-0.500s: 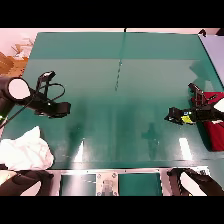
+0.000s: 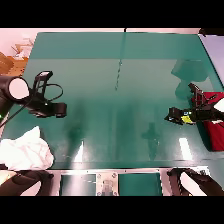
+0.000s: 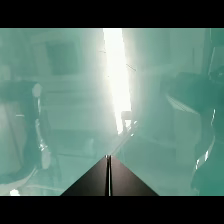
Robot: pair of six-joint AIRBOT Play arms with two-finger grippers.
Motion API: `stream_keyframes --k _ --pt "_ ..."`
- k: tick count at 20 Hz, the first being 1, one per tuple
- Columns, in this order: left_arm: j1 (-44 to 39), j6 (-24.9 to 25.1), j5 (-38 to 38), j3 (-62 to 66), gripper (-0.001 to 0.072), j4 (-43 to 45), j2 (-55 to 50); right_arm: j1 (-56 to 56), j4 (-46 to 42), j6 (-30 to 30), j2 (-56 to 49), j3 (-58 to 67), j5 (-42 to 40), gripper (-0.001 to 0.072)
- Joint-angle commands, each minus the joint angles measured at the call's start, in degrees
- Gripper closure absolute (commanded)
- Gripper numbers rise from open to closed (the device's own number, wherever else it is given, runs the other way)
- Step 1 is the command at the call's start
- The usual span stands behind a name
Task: Fold the shirts.
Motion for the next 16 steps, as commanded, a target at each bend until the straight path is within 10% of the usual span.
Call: stream_keyframes --k 1,14,15,16 --pt "0.0 -3.6 -6.6 -1.1 0.0161 14.0 0.0 0.1 0.0 0.0 0.0 0.0 0.0 0.0694" --pt "0.1 -6.5 -0.2 -31.0 0.0186 20.3 0.0 0.1 0.0 0.0 0.0 0.0 0.0 0.0694" --pt "0.1 -6.0 -0.2 -31.3 0.0529 20.5 0.0 0.1 0.0 0.0 0.0 0.0 0.0 0.0694" --pt "0.1 -4.6 -0.3 -30.9 0.0685 20.8 0.0 0.1 0.0 0.0 0.0 0.0 0.0 0.0694"
